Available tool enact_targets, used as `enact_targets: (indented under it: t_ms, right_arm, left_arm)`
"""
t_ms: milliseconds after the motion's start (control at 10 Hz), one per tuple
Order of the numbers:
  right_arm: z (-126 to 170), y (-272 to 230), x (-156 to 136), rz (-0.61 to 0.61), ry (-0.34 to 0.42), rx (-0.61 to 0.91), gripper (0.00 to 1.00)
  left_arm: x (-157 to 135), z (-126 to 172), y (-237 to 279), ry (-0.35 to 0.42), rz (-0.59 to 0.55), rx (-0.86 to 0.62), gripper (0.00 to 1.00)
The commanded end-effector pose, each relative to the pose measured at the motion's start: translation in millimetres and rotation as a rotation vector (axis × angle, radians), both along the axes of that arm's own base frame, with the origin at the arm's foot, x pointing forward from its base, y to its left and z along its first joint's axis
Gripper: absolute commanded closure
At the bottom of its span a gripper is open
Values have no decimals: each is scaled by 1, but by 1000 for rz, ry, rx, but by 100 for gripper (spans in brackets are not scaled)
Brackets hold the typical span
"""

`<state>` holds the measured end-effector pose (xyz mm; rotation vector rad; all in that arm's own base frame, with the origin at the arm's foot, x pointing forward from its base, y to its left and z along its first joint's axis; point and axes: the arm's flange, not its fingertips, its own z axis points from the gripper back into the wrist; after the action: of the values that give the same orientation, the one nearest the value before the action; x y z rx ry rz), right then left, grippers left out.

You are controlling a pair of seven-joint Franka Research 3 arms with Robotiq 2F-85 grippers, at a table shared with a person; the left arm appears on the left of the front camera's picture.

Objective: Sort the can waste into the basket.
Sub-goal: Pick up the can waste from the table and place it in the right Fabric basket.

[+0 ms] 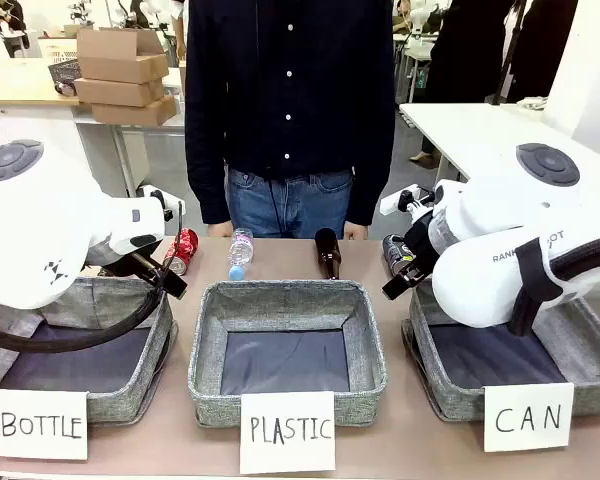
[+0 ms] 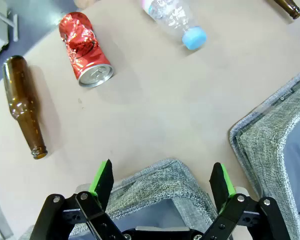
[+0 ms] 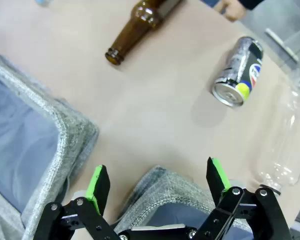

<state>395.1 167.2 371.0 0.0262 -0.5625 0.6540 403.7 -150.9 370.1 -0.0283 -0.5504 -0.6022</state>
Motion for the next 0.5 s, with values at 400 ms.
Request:
enact_targets:
  t_ms: [400]
  right_arm:
    - [0,0,0,0,0,0,0]
  left_arm:
    - [0,0,0,0,0,0,0]
